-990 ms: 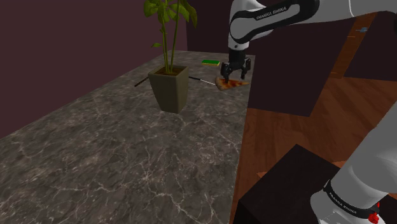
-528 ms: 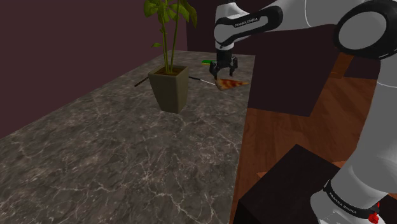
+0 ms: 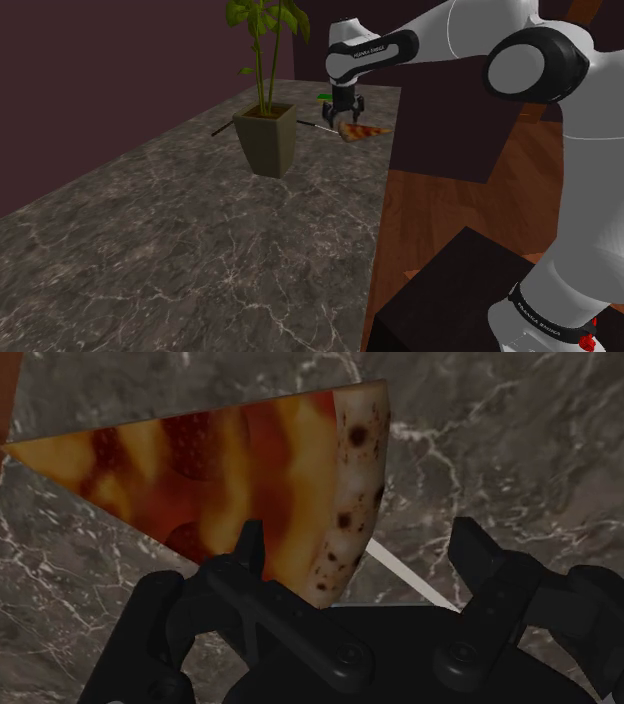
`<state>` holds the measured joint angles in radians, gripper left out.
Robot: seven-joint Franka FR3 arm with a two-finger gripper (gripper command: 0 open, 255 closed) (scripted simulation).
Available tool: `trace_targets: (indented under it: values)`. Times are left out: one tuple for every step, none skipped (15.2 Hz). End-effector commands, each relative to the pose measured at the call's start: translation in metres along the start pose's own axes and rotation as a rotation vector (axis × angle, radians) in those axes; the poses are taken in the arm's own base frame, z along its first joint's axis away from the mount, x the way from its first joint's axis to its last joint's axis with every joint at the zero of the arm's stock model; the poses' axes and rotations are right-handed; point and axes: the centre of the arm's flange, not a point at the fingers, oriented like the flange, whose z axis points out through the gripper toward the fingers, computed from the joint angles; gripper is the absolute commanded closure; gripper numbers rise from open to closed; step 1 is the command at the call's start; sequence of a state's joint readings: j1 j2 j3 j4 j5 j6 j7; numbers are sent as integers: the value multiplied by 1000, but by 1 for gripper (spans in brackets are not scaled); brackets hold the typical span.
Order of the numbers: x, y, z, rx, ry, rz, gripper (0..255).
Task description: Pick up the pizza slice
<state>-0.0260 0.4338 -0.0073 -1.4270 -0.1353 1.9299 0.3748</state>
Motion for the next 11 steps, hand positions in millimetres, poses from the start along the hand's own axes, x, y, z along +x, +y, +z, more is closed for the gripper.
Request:
trace_targets:
  values:
    - [0,-2,11,0,1,0,0]
    - [-1,-2,16,0,1,0,0]
    - [-1,-2,19,0,1,0,0]
    - [-1,-2,19,0,1,0,0]
    - [-1,-2,19,0,1,0,0]
    - [-1,-3,19,0,1,0,255]
    - [-1,-3,19,0,1,0,255]
    - [-1,-3,19,0,1,0,255]
    - [-1,-3,19,0,1,0,255]
    - [-1,-3,19,0,1,0,255]
    - [-1,-3,19,0,1,0,255]
